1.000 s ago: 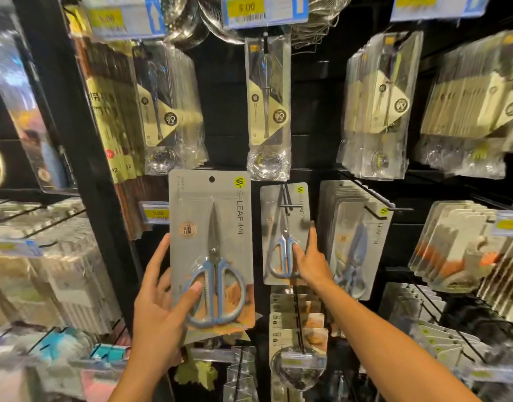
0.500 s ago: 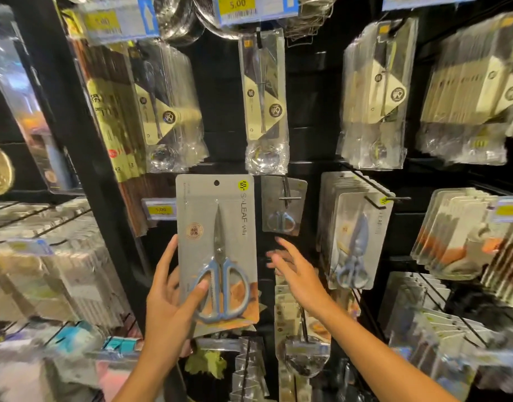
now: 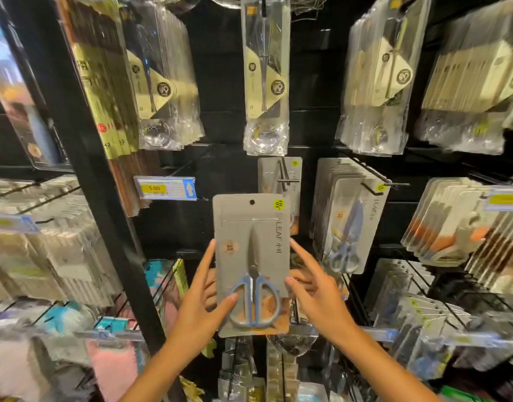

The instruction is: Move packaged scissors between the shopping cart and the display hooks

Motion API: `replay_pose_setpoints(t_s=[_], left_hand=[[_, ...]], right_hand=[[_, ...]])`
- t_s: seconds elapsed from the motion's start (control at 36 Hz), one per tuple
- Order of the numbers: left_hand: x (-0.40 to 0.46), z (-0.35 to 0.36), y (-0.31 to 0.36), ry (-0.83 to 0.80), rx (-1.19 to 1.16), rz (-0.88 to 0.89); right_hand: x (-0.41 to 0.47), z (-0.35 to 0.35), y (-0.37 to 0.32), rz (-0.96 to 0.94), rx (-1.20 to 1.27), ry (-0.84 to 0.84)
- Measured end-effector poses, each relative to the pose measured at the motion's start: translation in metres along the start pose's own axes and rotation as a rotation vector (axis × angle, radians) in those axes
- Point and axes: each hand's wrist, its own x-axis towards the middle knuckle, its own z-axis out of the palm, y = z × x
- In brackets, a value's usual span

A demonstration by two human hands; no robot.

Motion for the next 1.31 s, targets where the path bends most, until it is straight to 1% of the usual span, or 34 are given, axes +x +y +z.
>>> replay_pose_setpoints(t_s=[0.17, 0.33, 0.44, 0.64, 0.75, 0.86, 0.94, 1.08, 1.22, 1.31], left_hand=[[0.016, 0.014, 0.006, -0.113, 0.088, 0.058], [0.031, 0.023, 0.011, -0.161, 0.038, 0.059], [0.035, 0.027, 0.011, -0.182, 0.018, 0.054], [0.038, 0.028, 0.009, -0.206, 0.020, 0.047], [0.040, 0.028, 0.008, -0.254, 0.017, -0.016], [0.051, 0.028, 0.003, -0.281, 0.087, -0.031], [0.062, 0.028, 0.001, -0.293, 0.105, -0.047], [0.079, 0.036, 0.002, -0.357, 0.153, -0.066], [0.111, 0.045, -0.003, -0.318, 0.164, -0.122], [0.136, 0.048, -0.008, -0.286, 0.183, -0.191]], right_hand=[[-0.008, -0.015, 0.006, 0.010, -0.045, 0.150], [-0.008, -0.027, 0.005, 0.021, -0.016, 0.229], [-0.009, -0.027, 0.002, 0.015, 0.011, 0.263], [-0.010, -0.025, 0.007, 0.011, 0.044, 0.269], [-0.009, -0.022, 0.020, 0.001, 0.042, 0.300], [0.000, -0.024, 0.031, -0.010, -0.030, 0.286], [0.011, -0.026, 0.038, 0.013, -0.100, 0.235], [0.031, -0.021, 0.046, 0.040, -0.213, 0.169], [0.061, -0.019, 0.050, 0.052, -0.269, 0.065], [0.085, -0.022, 0.054, 0.064, -0.340, 0.024]])
